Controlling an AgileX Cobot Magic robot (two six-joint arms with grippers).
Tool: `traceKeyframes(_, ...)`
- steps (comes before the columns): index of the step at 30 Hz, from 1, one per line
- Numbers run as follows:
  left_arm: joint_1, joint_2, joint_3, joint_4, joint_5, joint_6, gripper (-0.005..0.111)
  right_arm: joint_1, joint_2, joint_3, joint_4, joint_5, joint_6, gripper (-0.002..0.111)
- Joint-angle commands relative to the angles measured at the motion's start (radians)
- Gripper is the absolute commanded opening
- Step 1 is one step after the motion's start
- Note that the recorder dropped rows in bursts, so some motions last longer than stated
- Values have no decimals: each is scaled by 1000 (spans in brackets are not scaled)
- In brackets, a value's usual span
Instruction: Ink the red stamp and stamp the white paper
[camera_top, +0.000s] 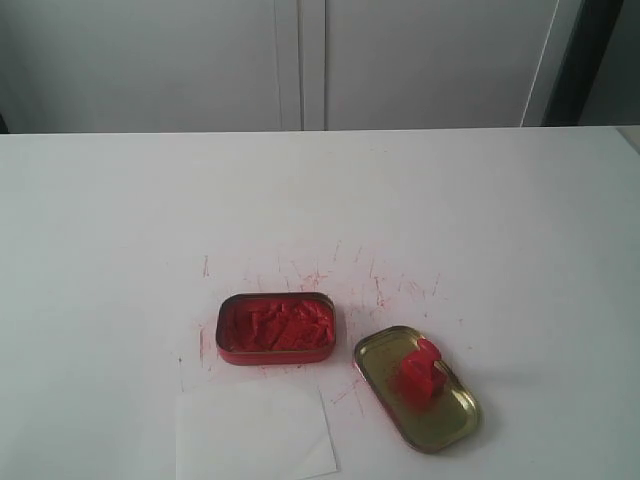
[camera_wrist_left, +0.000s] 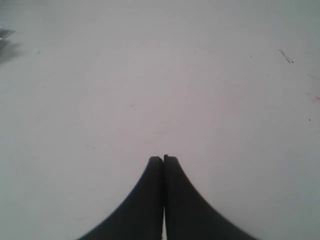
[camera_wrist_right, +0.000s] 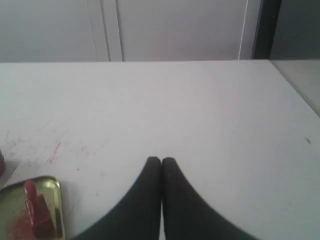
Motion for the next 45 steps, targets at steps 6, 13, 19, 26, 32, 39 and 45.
traceKeyframes(6, 3, -4, 5, -1, 0, -3, 0, -3, -4, 4, -7, -408, -1, 0)
traceKeyframes(13, 3, -4, 5, -1, 0, -3, 0, -3, -4, 4, -7, -449, -1, 0)
traceKeyframes(19, 3, -4, 5, -1, 0, -3, 0, -3, -4, 4, -7, -454, -1, 0)
traceKeyframes(26, 3, -4, 5, -1, 0, -3, 0, -3, -4, 4, -7, -454, -1, 0)
traceKeyframes(32, 3, -4, 5, -1, 0, -3, 0, -3, -4, 4, -7, -444, -1, 0)
traceKeyframes(39, 3, -4, 5, -1, 0, -3, 0, -3, -4, -34, -7, -307, -1, 0)
traceKeyframes(45, 3, -4, 5, -1, 0, -3, 0, -3, -4, -83, -9, -235, -1, 0)
